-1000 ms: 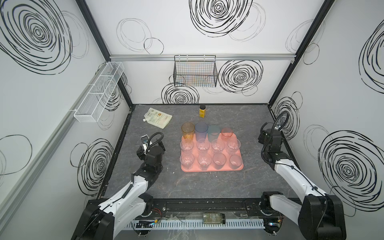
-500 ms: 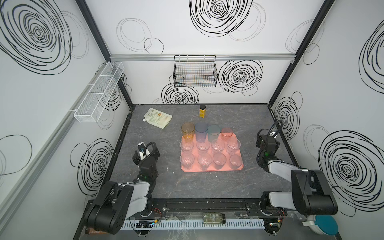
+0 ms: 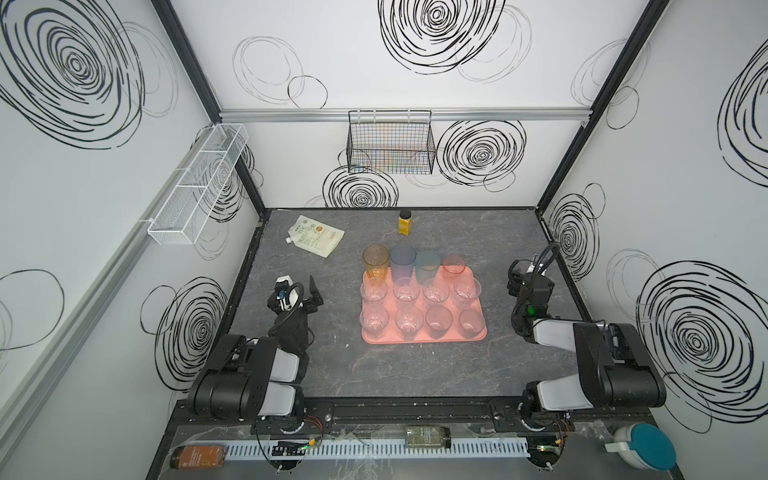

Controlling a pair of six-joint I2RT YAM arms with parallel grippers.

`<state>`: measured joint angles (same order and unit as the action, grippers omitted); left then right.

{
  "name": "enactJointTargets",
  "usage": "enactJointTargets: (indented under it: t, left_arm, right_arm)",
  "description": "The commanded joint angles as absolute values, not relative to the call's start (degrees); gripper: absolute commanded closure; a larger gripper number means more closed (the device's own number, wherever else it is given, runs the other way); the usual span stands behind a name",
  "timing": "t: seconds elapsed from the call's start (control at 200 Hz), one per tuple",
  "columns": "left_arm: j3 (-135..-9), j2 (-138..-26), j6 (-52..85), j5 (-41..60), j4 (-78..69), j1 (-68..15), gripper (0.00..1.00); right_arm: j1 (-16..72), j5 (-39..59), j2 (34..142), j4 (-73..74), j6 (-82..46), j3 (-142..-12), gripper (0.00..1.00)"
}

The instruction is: Place the glasses into the tray

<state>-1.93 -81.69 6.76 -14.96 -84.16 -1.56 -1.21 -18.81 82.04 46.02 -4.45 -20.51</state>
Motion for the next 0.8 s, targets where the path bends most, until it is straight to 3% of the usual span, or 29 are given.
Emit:
enactJointTargets:
  t: [0.0, 0.03, 0.05, 0.345, 0.795]
  left_arm:
    - [-4.83, -84.31, 5.29, -11.2, -87.9, -1.17, 0.04]
    - [-5.02, -86.13, 4.72, -11.51, -90.23, -1.64, 0.04]
    - [-4.9, -87.04, 4.12, -11.9, -91.84, -2.02, 0.04]
    - [-8.66, -85.84, 3.24, -15.33, -82.47, -3.77, 0.04]
    - [-8.97, -85.95, 2.9, -15.69, -82.27, -4.13, 0.04]
  right_arm:
    - [-1.58, -16.94, 81.81, 48.22, -2.74, -20.87, 0.17]
    - [-1.66, -16.38, 81.3, 48.89, -2.54, -20.22, 0.02]
    - [-1.82, -15.87, 80.9, 49.2, -2.55, -19.86, 0.0]
    - [-3.91, -10.34, 77.32, 52.19, -2.5, -16.15, 0.0]
    - [-8.35, -1.84, 73.04, 55.74, -3.87, -11.87, 0.0]
